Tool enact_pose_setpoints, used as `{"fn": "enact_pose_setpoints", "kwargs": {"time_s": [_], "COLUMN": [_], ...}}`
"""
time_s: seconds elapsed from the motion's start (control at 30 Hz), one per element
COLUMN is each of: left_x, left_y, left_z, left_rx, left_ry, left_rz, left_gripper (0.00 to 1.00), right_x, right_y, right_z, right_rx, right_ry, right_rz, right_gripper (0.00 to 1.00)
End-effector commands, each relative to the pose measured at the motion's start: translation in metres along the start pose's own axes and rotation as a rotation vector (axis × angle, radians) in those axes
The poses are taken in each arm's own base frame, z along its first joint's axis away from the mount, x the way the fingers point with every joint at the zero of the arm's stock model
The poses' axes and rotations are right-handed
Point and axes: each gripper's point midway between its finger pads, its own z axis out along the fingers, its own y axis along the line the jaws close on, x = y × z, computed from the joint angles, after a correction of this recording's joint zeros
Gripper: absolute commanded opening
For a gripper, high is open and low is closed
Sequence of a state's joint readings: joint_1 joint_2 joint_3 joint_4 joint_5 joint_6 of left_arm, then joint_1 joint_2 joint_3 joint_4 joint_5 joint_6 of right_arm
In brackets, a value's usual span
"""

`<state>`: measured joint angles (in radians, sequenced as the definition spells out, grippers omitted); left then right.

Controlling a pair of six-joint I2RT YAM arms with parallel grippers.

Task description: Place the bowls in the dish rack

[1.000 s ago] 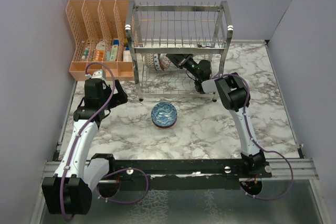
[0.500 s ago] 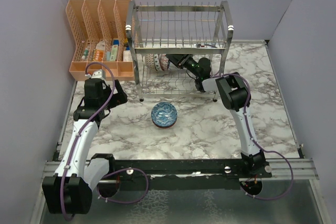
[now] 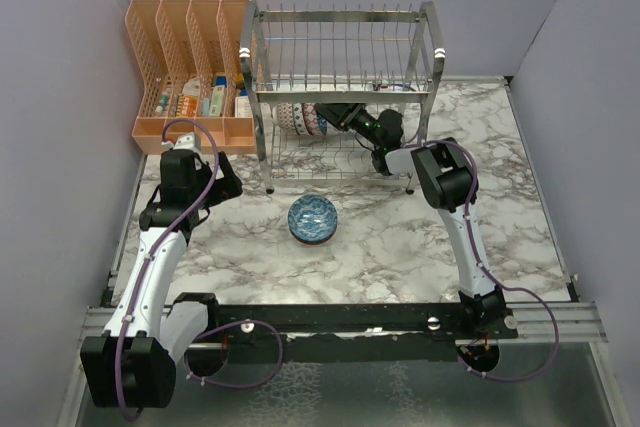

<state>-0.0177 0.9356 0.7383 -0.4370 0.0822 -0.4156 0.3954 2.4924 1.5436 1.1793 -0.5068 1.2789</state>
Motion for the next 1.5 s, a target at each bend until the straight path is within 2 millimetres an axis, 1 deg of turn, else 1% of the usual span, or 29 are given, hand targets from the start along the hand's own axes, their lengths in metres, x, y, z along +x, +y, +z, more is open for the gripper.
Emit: {"fn": "enact_pose_setpoints", "kwargs": {"time_s": [0.0,0.17,0.3,0.4,0.5,0.53,0.6,0.67,0.87,1.03,1.13,1.23,1.37,1.47], "left_x": [-0.013,-0.013,-0.013,-0.013,-0.013,-0.014,-0.014,-0.014,-0.014,-0.014,-0.014,-0.014,-0.016,-0.016], "left_y": [-0.004,-0.003,-0.002,-0.002,-0.002,-0.002,-0.002,-0.002,-0.002,-0.002,-0.001,-0.001,0.000,0.000], "left_z": [-0.004,-0.003,-0.003,-0.003,-0.004,-0.004,-0.003,-0.003,-0.004,-0.004,-0.003,-0.004,-0.005,-0.007], "left_rx": [0.016,0.014,0.014,0.014,0.016,0.017,0.017,0.018,0.021,0.021,0.021,0.023,0.022,0.023], "left_ry": [-0.035,-0.033,-0.035,-0.035,-0.037,-0.037,-0.037,-0.037,-0.039,-0.040,-0.039,-0.040,-0.050,-0.054], "left_rz": [0.005,0.001,-0.001,0.000,-0.003,-0.003,-0.005,-0.004,-0.005,-0.008,-0.010,-0.011,-0.014,-0.015], "left_gripper": [0.99,0.99,0.99,0.99,0.99,0.99,0.99,0.99,0.99,0.99,0.99,0.99,0.99,0.99], "right_x": [-0.026,-0.026,-0.022,-0.014,-0.002,0.005,0.011,0.019,0.046,0.067,0.078,0.090,0.110,0.121], "right_y": [0.049,0.068,0.084,0.093,0.102,0.106,0.117,0.123,0.135,0.154,0.172,0.185,0.194,0.192], "right_z": [-0.004,-0.012,-0.012,-0.014,-0.019,-0.023,-0.034,-0.042,-0.066,-0.092,-0.105,-0.115,-0.128,-0.135], "right_rx": [-0.128,-0.194,-0.265,-0.288,-0.307,-0.316,-0.352,-0.373,-0.393,-0.416,-0.428,-0.426,-0.434,-0.429], "right_ry": [-0.022,-0.033,0.017,0.078,0.177,0.220,0.248,0.296,0.500,0.582,0.612,0.645,0.728,0.792], "right_rz": [-0.071,-0.076,-0.065,-0.036,-0.011,0.005,0.003,0.015,0.065,0.089,0.067,0.053,0.047,0.055], "right_gripper": [0.45,0.45,0.45,0.45,0.45,0.45,0.45,0.45,0.45,0.45,0.45,0.45,0.45,0.45]}}
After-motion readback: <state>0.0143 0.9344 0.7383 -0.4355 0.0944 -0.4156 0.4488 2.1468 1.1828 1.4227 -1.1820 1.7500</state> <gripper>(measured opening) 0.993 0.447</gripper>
